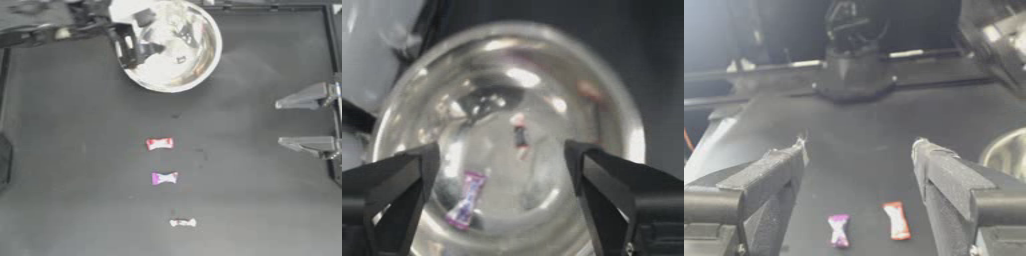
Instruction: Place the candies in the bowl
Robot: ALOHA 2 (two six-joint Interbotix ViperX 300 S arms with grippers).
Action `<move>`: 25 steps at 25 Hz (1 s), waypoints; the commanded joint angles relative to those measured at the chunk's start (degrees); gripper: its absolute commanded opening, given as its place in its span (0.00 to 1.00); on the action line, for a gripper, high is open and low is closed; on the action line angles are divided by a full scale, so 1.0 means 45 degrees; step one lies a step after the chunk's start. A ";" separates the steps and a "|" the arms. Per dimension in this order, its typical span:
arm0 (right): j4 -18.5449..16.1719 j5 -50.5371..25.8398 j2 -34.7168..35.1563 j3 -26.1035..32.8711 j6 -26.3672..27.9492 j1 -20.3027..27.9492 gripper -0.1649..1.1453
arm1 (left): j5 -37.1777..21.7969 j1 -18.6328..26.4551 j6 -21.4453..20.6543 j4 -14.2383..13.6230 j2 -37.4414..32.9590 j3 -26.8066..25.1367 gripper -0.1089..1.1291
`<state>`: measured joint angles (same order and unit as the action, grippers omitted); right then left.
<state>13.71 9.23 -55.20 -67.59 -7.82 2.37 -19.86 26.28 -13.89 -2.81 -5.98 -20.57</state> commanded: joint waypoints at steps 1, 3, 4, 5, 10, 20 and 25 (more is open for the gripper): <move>0.0039 0.0039 0.0098 0.0156 0.0000 0.0078 0.85 | 0.0059 -0.0801 -0.0039 0.0195 -0.2168 -0.0664 0.91; 0.0039 -0.0020 0.0098 0.0156 0.0000 0.0156 0.85 | 0.0078 -0.1270 -0.0137 0.0195 -0.2930 -0.1191 0.91; 0.0059 -0.0098 0.0098 0.0156 0.0000 0.0215 0.85 | 0.0078 -0.1504 -0.0176 0.0215 -0.3320 -0.1465 0.91; 0.0039 -0.0156 0.0098 0.0176 0.0000 0.0293 0.85 | 0.0098 -0.1738 -0.0176 0.0215 -0.3672 -0.1738 0.91; 0.0039 -0.0332 0.0020 0.0195 0.0000 0.0449 0.85 | 0.1055 -0.2480 -0.0137 0.1152 -0.5410 -0.3320 0.91; 0.0039 -0.1367 0.0078 0.0664 0.0000 0.0957 0.85 | 0.3828 -0.3770 -0.0137 0.2148 -0.8047 -0.6680 0.91; 0.0234 -0.2617 0.0703 0.1602 -0.0039 0.1465 0.85 | 0.3965 -0.4082 -0.0117 0.2188 -0.7969 -0.6973 0.91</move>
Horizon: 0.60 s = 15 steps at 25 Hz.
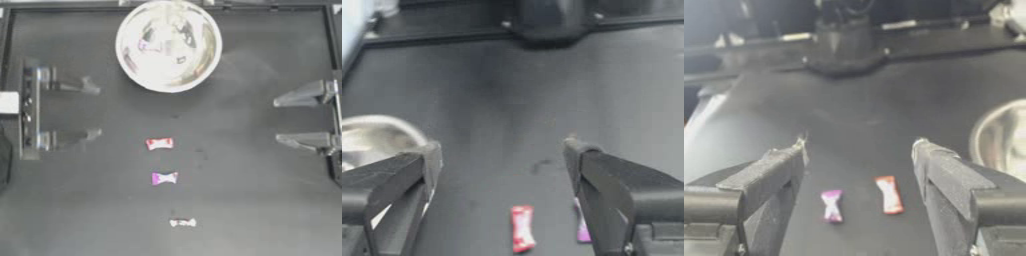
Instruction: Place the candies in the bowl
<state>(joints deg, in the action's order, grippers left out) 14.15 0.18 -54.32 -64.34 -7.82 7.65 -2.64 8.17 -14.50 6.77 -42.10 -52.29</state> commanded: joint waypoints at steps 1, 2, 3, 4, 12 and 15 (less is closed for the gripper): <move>0.0137 -0.0996 0.0742 0.1152 -0.0039 0.0391 0.85 | 0.0156 -0.0098 0.0020 0.0039 0.0059 0.0039 0.91; 0.0137 -0.1387 0.1035 0.1504 -0.0039 0.0488 0.85 | 0.0176 -0.0137 0.0020 0.0039 0.0059 -0.0020 0.91; 0.0098 -0.1816 0.1387 0.1875 -0.0039 0.0586 0.85 | 0.0215 -0.0195 0.0039 0.0059 0.0059 -0.0059 0.91; 0.0059 -0.2227 0.1719 0.2246 -0.0059 0.0684 0.85 | 0.0313 -0.0254 0.0039 0.0059 0.0059 -0.0137 0.91; -0.0781 -0.5664 0.5254 0.5879 -0.0059 0.1055 0.85 | 0.0762 -0.0371 0.0078 0.0059 0.0039 -0.0508 0.91; -0.0996 -0.6426 0.6523 0.7090 -0.0059 0.1055 0.85 | 0.0762 -0.0410 0.0078 0.0059 0.0039 -0.0547 0.91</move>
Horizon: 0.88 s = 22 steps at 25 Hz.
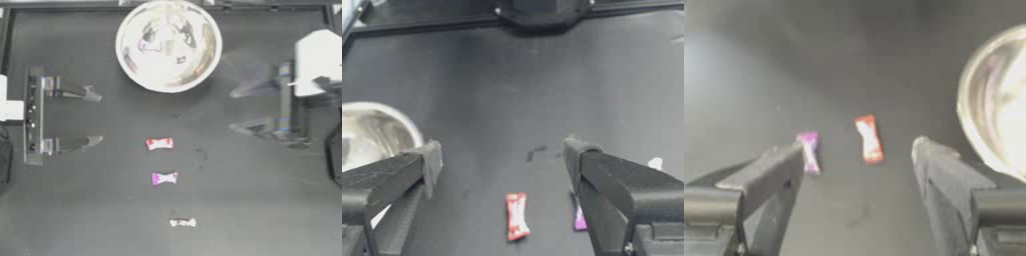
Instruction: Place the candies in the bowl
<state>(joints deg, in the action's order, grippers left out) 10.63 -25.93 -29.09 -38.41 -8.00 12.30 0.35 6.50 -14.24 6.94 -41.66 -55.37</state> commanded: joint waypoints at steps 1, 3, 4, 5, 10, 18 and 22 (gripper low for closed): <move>-0.0254 -0.0801 0.1309 0.1641 -0.0020 0.0020 0.85 | 0.0098 -0.0039 0.0020 0.0020 -0.0039 0.0117 0.91; -0.0332 -0.1172 0.2070 0.2246 -0.0039 0.0020 0.85 | 0.0156 -0.0059 0.0020 0.0020 -0.0059 0.0078 0.91; -0.0391 -0.1309 0.2441 0.2500 -0.0039 0.0020 0.85 | 0.0156 -0.0039 0.0039 0.0020 -0.0059 0.0039 0.91; -0.0469 -0.1426 0.2852 0.2773 -0.0059 0.0000 0.85 | 0.0156 -0.0039 0.0039 0.0020 -0.0039 0.0020 0.91; -0.0937 -0.1738 0.4492 0.3848 -0.0078 -0.0313 0.85 | 0.0156 -0.0039 0.0059 0.0020 -0.0039 -0.0020 0.91; -0.1230 -0.1797 0.6621 0.4727 -0.0059 -0.0879 0.85 | 0.0176 -0.0039 0.0059 0.0020 -0.0020 -0.0020 0.91; -0.1230 -0.1797 0.7344 0.5000 -0.0059 -0.1113 0.85 | 0.0117 -0.0059 0.0215 0.0059 -0.0020 -0.0039 0.91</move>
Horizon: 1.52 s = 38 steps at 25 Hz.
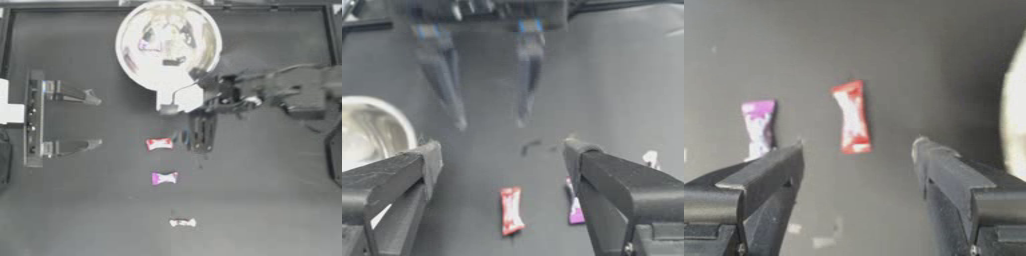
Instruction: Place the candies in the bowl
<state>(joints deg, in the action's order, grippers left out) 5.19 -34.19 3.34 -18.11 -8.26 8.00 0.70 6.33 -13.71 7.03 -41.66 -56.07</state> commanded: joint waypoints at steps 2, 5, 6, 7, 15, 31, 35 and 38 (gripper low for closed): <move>-0.0020 0.0039 0.0430 0.0586 0.0000 -0.0254 0.85 | 0.0039 0.0000 0.0137 0.0039 -0.0039 0.0078 0.91; -0.0020 0.0000 0.0859 0.0684 0.0039 -0.0332 0.85 | 0.0039 0.0000 0.0156 0.0059 -0.0020 0.0000 0.91; -0.0020 0.0000 0.0977 0.0723 0.0039 -0.0352 0.85 | 0.0039 0.0000 0.0156 0.0059 -0.0020 0.0000 0.91; -0.0020 0.0000 0.1094 0.0801 0.0039 -0.0371 0.85 | 0.0020 0.0000 0.0156 0.0059 -0.0020 -0.0020 0.91; -0.0098 -0.0508 0.1914 0.1445 0.0020 -0.0488 0.85 | -0.0039 0.0000 0.0352 0.0059 -0.0098 -0.0234 0.91; -0.0586 -0.1699 0.3633 0.2949 0.0098 -0.0781 0.85 | -0.0039 0.0000 0.0371 0.0449 -0.0488 -0.0781 0.91; -0.1016 -0.2012 0.3906 0.3164 0.0156 -0.0762 0.85 | -0.0039 0.0000 0.0371 0.0430 -0.0508 -0.0781 0.91; -0.1250 -0.2148 0.4082 0.3301 0.0293 -0.0684 0.85 | -0.0039 0.0000 0.0371 0.0449 -0.0527 -0.0781 0.91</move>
<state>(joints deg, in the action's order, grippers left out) 0.00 -43.77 22.68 -4.83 -7.12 4.75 0.35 6.24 -12.13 8.96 -44.03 -60.21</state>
